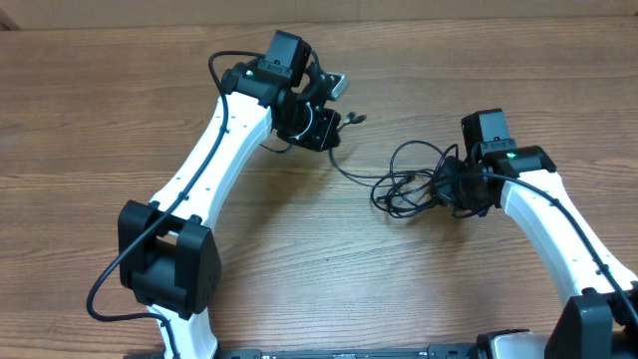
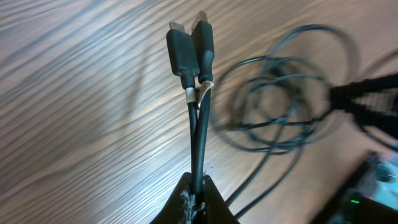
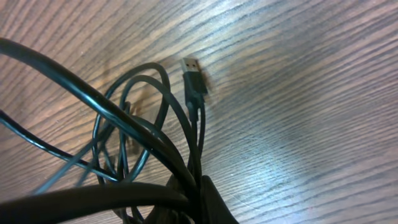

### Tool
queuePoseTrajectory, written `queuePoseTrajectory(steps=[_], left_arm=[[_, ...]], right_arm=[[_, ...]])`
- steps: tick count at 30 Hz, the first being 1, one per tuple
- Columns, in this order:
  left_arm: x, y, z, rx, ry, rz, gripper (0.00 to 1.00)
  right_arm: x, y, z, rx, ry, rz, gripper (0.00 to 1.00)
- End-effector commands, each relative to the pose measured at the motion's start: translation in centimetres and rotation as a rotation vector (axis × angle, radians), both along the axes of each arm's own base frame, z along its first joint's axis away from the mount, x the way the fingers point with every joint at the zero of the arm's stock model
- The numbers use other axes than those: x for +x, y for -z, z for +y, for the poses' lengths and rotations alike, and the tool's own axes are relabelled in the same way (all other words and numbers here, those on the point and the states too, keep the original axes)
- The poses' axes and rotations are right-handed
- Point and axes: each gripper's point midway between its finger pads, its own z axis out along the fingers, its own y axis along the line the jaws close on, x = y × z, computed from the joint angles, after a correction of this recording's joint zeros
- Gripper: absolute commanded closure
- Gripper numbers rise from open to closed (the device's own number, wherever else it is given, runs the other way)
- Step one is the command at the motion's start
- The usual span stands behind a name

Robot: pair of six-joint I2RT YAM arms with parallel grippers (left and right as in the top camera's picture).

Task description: Untangle cables

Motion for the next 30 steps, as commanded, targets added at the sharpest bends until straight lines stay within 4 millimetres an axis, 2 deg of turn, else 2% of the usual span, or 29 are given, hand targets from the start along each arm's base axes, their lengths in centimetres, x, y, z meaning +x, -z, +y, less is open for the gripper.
queuePoseTrajectory(steps=[1, 4, 10, 15, 19, 26, 30], left_arm=[[2.6, -0.3, 5.6, 0.173, -0.132, -0.078, 0.96], [3.7, -0.8, 9.0, 0.173, -0.212, -0.077, 0.96], [5.6, -3.5, 17.1, 0.159, -0.416, -0.124, 0.96], [5.7, -6.1, 23.7, 0.150, -0.588, -0.172, 0.96], [5.4, -7.3, 28.1, 0.122, -0.747, -0.165, 0.96], [5.1, -8.1, 32.4, 0.025, -0.902, -0.142, 0.96], [5.4, -8.3, 32.8, 0.014, -0.930, -0.148, 0.96]], right_arm=[[-0.1, -0.2, -1.0, -0.046, 0.021, 0.004, 0.96], [-0.5, 0.0, -1.9, -0.092, 0.033, 0.021, 0.96], [-0.8, 0.0, -2.3, -0.118, 0.038, 0.031, 0.93], [-0.7, 0.0, -2.3, -0.118, 0.039, 0.028, 0.92], [-0.7, 0.0, -2.3, -0.118, 0.039, 0.028, 0.92], [-0.7, 0.0, -2.3, -0.118, 0.039, 0.028, 0.93], [-0.7, 0.0, -2.3, -0.118, 0.039, 0.028, 0.93]])
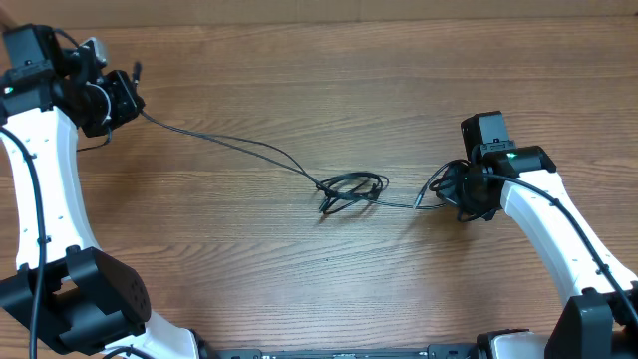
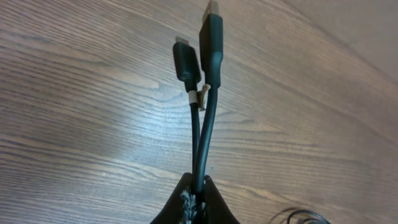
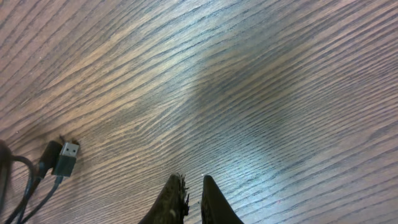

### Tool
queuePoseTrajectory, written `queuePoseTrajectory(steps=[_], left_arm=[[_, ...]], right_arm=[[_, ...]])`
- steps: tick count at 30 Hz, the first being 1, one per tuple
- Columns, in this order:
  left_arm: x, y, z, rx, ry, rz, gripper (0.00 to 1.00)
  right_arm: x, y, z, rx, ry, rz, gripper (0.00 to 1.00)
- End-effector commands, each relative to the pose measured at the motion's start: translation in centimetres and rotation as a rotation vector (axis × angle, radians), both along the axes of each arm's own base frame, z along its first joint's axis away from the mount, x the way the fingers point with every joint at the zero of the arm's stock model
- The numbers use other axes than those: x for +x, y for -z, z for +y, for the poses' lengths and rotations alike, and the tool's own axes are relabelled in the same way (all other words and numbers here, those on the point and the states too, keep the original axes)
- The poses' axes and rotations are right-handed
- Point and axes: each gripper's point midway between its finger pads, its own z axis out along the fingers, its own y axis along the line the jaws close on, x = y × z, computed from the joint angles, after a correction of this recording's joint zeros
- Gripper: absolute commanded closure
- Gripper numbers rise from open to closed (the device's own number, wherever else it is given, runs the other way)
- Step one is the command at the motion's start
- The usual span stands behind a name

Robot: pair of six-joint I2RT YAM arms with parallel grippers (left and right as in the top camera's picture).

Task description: Untangle cables

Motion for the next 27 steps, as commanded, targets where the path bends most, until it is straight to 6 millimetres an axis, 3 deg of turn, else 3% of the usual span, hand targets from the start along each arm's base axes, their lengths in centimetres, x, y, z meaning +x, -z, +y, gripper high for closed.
queuePoseTrajectory(steps=[1, 7, 8, 10, 11, 12, 14, 21, 27], left_arm=[[0.6, -2.1, -0.2, -0.018, -0.025, -0.059, 0.96], [1.2, -2.5, -0.7, -0.019, -0.023, -0.081, 0.96], [1.2, -2.5, -1.0, -0.020, -0.017, -0.080, 0.89], [1.3, -2.5, -2.1, -0.027, 0.007, -0.077, 0.61], [1.4, -2.4, -3.2, -0.027, 0.036, -0.073, 0.43], [1.4, -2.3, -4.0, -0.020, 0.065, -0.074, 0.39], [1.5, -2.2, -5.6, -0.009, 0.120, -0.075, 0.35], [1.3, -2.2, -13.5, 0.047, 0.389, -0.103, 0.35], [-0.6, -0.7, -20.7, 0.082, 0.641, -0.084, 0.32]], right_arm=[[0.3, -0.3, -0.6, -0.027, 0.015, -0.013, 0.93], [0.2, -0.3, -0.6, -0.026, 0.014, -0.011, 0.93], [0.3, -0.3, -0.5, -0.023, 0.013, -0.012, 0.93], [0.3, -0.3, -0.5, -0.022, 0.013, -0.013, 0.93], [0.3, -0.3, -0.5, -0.022, 0.013, -0.013, 0.93], [0.3, -0.3, -0.5, -0.022, 0.013, -0.013, 0.94], [0.3, -0.3, -0.5, -0.022, 0.013, -0.013, 0.94], [0.3, -0.3, -0.4, -0.014, 0.012, -0.012, 0.94], [0.3, -0.3, -0.4, -0.015, 0.011, -0.011, 0.94]])
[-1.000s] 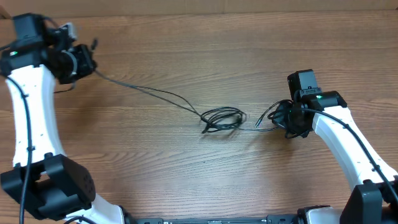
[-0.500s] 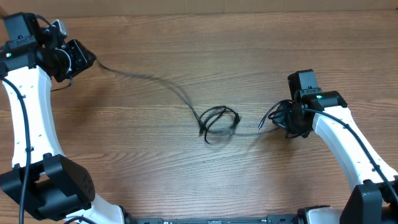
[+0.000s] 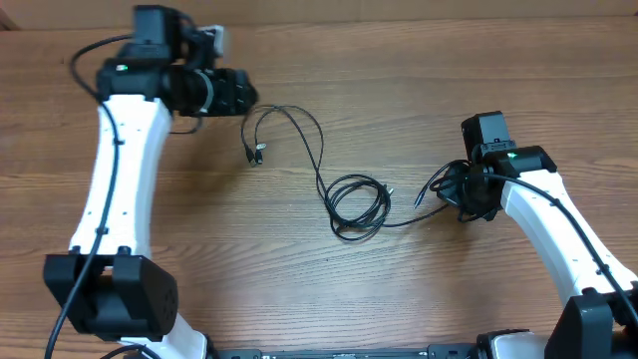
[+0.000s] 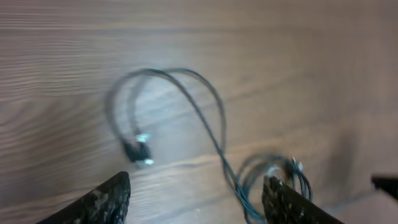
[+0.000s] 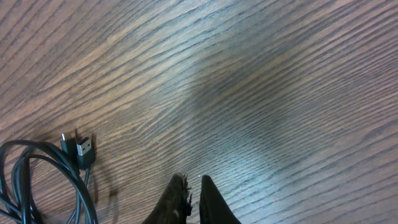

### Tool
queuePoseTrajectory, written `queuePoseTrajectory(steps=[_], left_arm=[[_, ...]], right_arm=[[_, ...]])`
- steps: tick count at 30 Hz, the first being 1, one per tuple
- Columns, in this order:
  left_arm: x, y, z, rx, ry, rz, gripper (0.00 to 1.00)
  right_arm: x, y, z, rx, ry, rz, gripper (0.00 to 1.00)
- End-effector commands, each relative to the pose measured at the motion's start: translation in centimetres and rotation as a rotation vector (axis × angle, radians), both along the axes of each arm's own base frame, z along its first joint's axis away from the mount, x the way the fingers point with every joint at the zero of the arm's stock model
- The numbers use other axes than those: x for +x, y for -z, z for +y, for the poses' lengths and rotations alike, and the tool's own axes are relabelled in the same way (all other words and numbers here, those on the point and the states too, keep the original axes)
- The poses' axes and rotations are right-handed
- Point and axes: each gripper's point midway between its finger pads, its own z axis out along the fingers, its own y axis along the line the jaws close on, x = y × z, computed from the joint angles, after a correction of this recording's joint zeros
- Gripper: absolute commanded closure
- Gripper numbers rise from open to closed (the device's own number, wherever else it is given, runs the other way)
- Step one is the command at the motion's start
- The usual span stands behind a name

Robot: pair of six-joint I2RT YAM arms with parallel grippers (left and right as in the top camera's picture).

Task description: Untangle cables

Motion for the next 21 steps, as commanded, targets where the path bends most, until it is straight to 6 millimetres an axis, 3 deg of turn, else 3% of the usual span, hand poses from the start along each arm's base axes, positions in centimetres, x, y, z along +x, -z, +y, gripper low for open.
queuePoseTrajectory(steps=[1, 10, 21], left_arm=[[-1.1, -0.2, -4.1, 0.031, 0.183, -0.039, 0.31], [-4.7, 5.3, -12.7, 0.060, 0.446, 0.075, 0.26], [-9.5, 12.6, -20.2, 0.091, 0.649, 0.252, 0.25]], right_arm=[[0.3, -0.3, -0.2, -0.007, 0.009, -0.014, 0.94], [0.3, -0.3, -0.2, -0.007, 0.009, -0.014, 0.94], [0.3, -0.3, -0.2, -0.007, 0.009, -0.014, 0.94]])
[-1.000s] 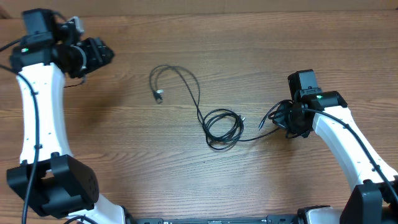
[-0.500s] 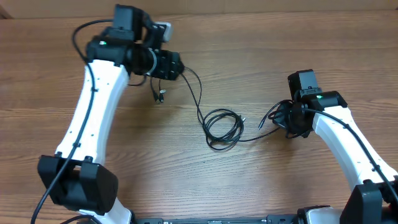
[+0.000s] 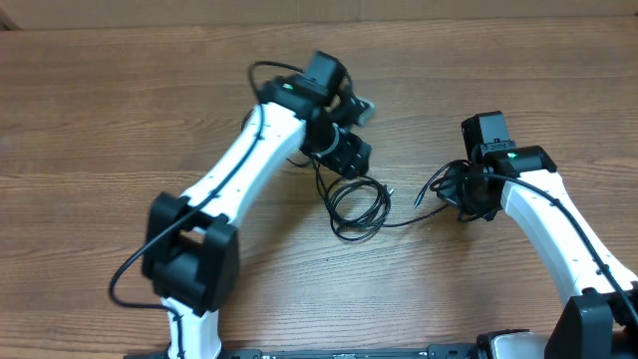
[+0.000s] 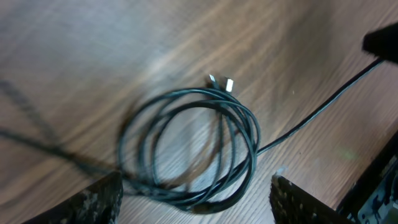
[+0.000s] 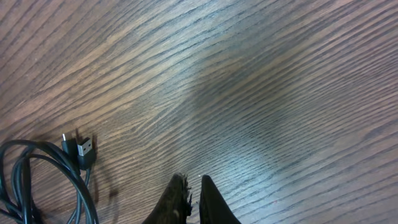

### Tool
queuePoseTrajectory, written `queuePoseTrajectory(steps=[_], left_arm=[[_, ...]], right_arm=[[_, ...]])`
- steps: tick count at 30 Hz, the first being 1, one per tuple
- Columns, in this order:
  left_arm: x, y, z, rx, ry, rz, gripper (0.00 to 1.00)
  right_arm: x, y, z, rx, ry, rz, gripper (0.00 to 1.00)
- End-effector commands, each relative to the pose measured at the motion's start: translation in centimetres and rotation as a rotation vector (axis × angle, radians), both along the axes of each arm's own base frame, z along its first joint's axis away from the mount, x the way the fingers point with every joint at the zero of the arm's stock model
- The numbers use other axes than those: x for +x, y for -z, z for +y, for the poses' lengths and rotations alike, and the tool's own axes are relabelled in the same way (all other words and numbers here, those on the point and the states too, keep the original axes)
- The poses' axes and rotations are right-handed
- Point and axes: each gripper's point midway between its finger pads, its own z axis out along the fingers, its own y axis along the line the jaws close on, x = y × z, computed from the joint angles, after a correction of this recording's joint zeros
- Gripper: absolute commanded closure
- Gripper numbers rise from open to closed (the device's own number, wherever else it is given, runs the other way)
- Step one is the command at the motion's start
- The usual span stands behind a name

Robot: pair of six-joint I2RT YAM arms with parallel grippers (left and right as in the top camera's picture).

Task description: Untangle cables

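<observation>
A thin black cable lies in a loose coil (image 3: 361, 204) at mid table, and its rings (image 4: 186, 149) fill the left wrist view. Two small plugs (image 4: 221, 81) rest at the coil's far edge; they also show as plugs (image 5: 78, 149) in the right wrist view. My left gripper (image 3: 351, 158) hangs open just above the coil, its fingers (image 4: 93, 199) wide apart with nothing between them. One strand (image 4: 323, 106) runs from the coil to my right gripper (image 3: 457, 191), whose jaws (image 5: 194, 180) are shut on it low down, out of sight.
Another strand (image 3: 319, 172) leads from the coil up under the left gripper, and its end is hidden by the arm. The wooden table (image 3: 120, 120) carries nothing else. The right arm's own black cabling (image 3: 444, 179) bunches beside its wrist.
My open left gripper was at the table's upper left and is now low over the coil at the centre. The coil and the right arm have not moved.
First my left gripper held two plug ends close to the tangle gripped by the right. Then the left was far left, the cable stretched with a small knot between. Later the left was open, the plugs lay on the table, and the knot had slackened into a coil.
</observation>
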Motion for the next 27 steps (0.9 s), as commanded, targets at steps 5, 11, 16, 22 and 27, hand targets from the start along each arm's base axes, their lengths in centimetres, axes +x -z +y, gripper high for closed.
queuePoseTrajectory(steps=[5, 11, 16, 22, 27], left_arm=[[-4.3, 5.5, -4.1, 0.010, 0.133, 0.166, 0.29], [-5.5, 7.4, -4.6, 0.050, 0.137, 0.217, 0.41], [-5.5, 7.6, -4.5, 0.059, 0.134, 0.219, 0.48], [-5.5, 7.6, -4.5, 0.061, 0.134, 0.217, 0.59], [-5.5, 7.6, -4.5, 0.062, 0.135, 0.217, 0.59]], right_arm=[[0.3, -0.3, -0.2, -0.008, 0.008, -0.013, 0.94], [0.3, -0.3, -0.2, -0.007, 0.008, -0.013, 0.94], [0.3, -0.3, -0.2, -0.007, 0.009, -0.010, 0.94], [0.1, -0.3, -0.2, -0.006, 0.008, -0.006, 0.94], [0.1, -0.3, -0.2, -0.005, 0.008, -0.006, 0.94]])
